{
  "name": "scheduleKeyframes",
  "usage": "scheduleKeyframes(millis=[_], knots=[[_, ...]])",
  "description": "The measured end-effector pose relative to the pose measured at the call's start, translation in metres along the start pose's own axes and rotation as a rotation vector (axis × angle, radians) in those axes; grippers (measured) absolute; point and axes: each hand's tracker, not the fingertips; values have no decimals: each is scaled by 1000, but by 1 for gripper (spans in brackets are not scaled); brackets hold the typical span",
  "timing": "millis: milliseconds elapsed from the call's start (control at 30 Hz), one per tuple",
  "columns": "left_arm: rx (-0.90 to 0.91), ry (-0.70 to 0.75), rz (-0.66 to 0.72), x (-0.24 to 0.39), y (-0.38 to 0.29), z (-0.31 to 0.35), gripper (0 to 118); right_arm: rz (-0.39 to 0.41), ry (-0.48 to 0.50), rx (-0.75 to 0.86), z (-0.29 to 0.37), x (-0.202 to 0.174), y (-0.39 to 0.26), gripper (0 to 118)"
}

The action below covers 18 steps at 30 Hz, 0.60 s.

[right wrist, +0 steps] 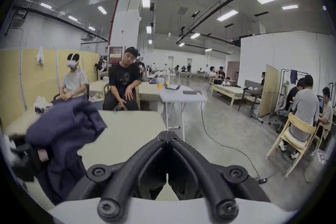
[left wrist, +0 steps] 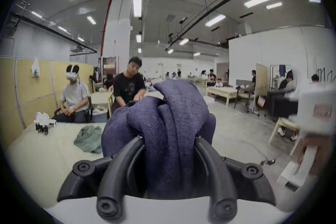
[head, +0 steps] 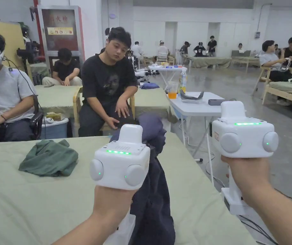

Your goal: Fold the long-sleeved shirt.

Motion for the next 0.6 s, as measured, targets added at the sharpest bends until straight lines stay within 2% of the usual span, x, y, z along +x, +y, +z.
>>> scheduleKeyframes(millis=[100, 167, 267, 333, 467, 500, 533, 567, 600], knots=[[-201, 86, -8, -19, -84, -30, 33, 18, 35, -73, -18, -11, -35, 10], [-307, 201, -85, -37, -134, -38, 33, 43, 50, -109, -25, -18, -58, 10], [-479, 260, -5, -72, -195, -36, 33, 91, 61, -152, -37, -30, -91, 10], [-510, 315, 21, -88, -219, -24, 33, 85, 80, -193, -43, -38, -110, 10], [-459, 261, 14, -90, -220, -11, 33, 77, 102, -258, -51, -57, -135, 10], [-449, 255, 17, -90, -213, -10, 42, 81, 106, -267, -52, -62, -139, 10], [-452, 255, 23, -92, -203, -11, 59, 90, 109, -271, -51, -67, -139, 10], [-446, 263, 31, -94, -192, -11, 84, 96, 113, -270, -47, -71, -138, 10], [-404, 286, 64, -98, -180, -7, 114, 104, 125, -264, -43, -75, -134, 10]])
